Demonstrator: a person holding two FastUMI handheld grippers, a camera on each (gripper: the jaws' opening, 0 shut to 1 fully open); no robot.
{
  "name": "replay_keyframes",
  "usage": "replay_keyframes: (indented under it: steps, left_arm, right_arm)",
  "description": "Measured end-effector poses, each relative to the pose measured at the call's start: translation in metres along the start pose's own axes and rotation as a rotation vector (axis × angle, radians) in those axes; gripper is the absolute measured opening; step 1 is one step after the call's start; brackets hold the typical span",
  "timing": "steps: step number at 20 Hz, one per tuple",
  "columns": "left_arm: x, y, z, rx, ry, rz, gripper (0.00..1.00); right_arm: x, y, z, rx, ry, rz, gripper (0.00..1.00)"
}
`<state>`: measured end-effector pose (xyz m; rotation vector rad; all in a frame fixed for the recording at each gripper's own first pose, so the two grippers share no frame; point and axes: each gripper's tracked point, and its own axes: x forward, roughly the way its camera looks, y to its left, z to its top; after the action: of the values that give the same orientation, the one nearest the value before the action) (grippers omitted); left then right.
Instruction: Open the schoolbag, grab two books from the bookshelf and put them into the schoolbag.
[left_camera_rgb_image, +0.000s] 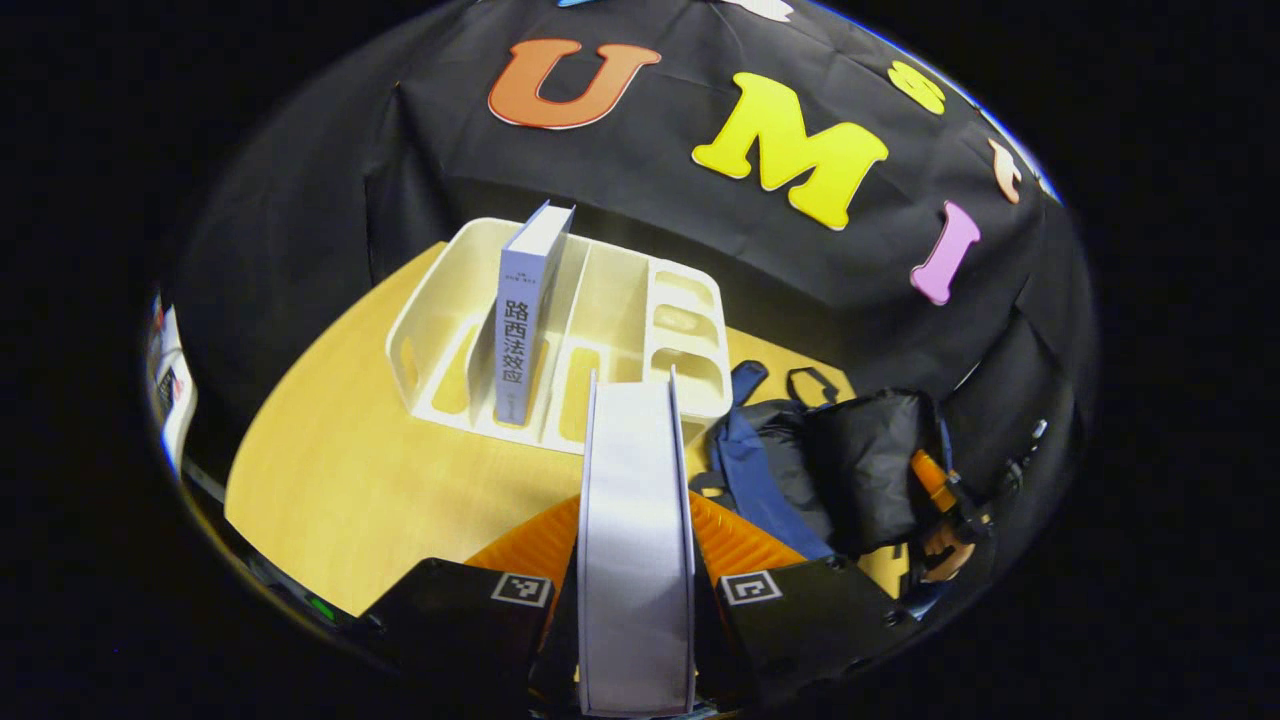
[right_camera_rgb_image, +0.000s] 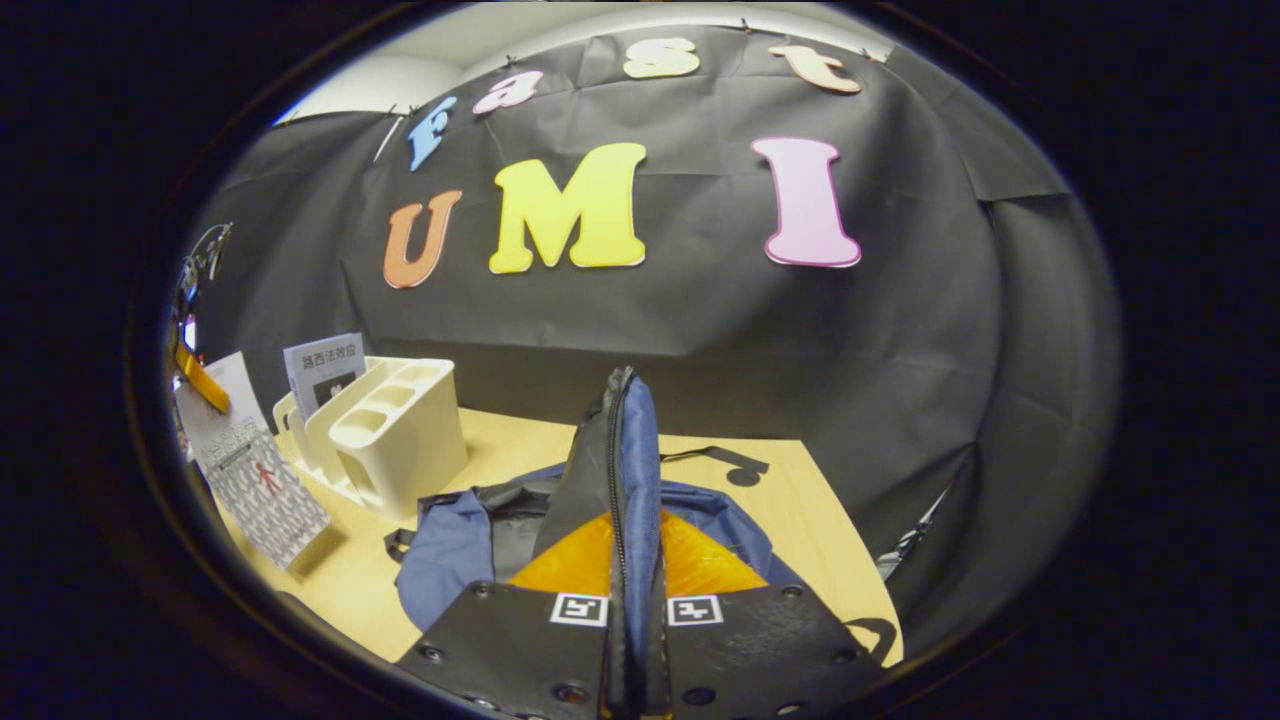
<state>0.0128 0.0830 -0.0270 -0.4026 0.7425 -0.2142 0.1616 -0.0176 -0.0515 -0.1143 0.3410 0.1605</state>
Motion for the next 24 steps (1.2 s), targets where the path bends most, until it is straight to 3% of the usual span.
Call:
replay_keyframes:
  steps: [5,14,20,24]
  left_arm:
    - [0.004,-0.027,-0.011,-0.126,-0.088,-0.137,0.47]
    - [0.06,-0.078,-0.015,-0.401,-0.123,-0.372,0.48]
    - [0.104,-0.129,0.002,-0.464,-0.204,-0.371,0.47]
    - [0.149,-0.16,-0.004,-0.457,-0.178,-0.349,0.47]
  right_arm:
    - [0.0,0.005,0.016,-0.023,0.007,-0.002,0.07]
    - [-0.003,0.01,0.045,-0.071,0.006,-0.012,0.07]
    - [0.0,0.013,0.064,-0.085,-0.015,0.001,0.07]
    - [0.002,0.01,0.079,-0.086,-0.03,0.019,0.07]
